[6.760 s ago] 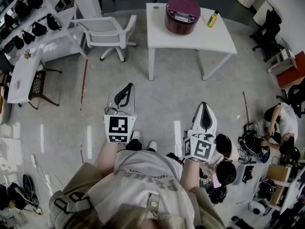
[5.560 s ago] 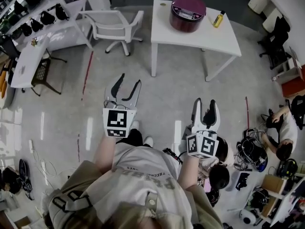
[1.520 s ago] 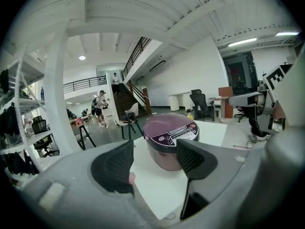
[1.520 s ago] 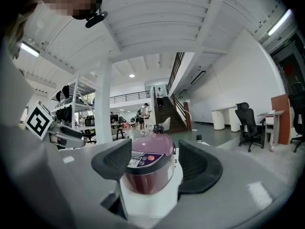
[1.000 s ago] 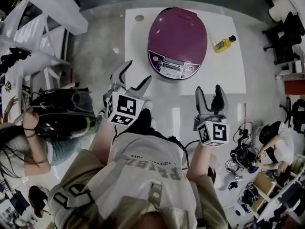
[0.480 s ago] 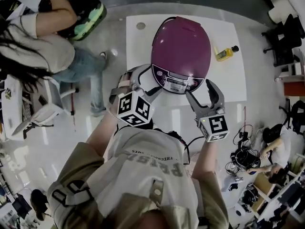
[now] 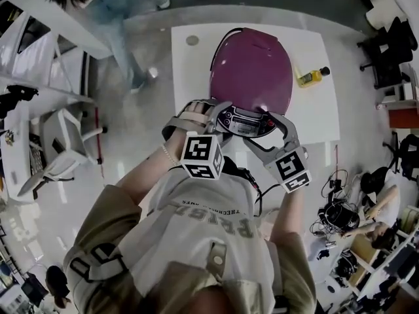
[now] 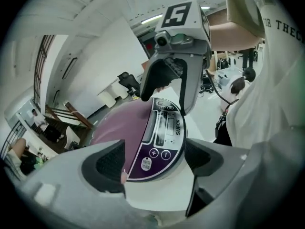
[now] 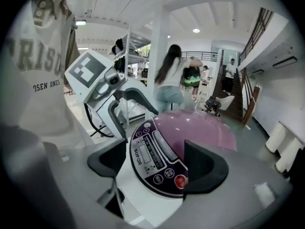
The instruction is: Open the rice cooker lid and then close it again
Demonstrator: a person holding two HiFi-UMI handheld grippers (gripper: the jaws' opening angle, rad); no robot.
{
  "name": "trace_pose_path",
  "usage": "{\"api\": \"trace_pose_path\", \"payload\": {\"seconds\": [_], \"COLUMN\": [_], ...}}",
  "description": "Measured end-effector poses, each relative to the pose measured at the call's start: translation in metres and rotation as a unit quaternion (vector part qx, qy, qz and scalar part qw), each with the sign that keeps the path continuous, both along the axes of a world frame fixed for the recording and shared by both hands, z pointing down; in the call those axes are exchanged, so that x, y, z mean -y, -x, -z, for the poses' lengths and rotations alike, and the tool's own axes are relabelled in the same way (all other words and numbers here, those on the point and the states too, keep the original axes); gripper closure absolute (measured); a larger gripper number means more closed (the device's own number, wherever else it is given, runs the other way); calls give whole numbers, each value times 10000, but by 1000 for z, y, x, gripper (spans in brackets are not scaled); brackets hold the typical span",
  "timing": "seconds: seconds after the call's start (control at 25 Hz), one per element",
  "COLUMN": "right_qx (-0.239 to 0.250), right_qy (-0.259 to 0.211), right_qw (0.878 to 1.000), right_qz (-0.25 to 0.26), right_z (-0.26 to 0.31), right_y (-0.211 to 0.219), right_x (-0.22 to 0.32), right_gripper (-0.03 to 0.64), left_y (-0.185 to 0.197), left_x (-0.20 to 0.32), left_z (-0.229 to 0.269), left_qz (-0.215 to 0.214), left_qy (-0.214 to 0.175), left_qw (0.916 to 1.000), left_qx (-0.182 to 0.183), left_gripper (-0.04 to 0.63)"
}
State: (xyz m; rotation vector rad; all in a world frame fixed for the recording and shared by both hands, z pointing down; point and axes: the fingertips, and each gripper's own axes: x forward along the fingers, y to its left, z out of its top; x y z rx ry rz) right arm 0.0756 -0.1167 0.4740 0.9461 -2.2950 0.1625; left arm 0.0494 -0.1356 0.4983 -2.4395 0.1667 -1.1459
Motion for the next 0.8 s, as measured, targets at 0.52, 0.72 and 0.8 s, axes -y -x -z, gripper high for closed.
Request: {"api": "trace_pose_path", "payload": {"seconds": [0.52, 0.72, 0.8], "right_qx": [-704, -955, -1045], "right_qy": [556, 672, 653], "right_qw": [9933, 9876, 9858], "right_qz": [727, 1048, 1145], "right_z": [-34, -43, -45], "right_y": [7, 6, 4], "right_x": [-10, -17, -19], "right_gripper": [261, 261, 261], "left_y": [-21, -25, -26], "left_x": [-14, -16, -16], "left_z": [-29, -36, -37], "left_qz": [-366, -283, -248], "left_qy": [-279, -320, -397], "left_qw": [9958, 9941, 9931], "left_qx": [789, 999, 1076], "left_gripper": [193, 193, 193]}}
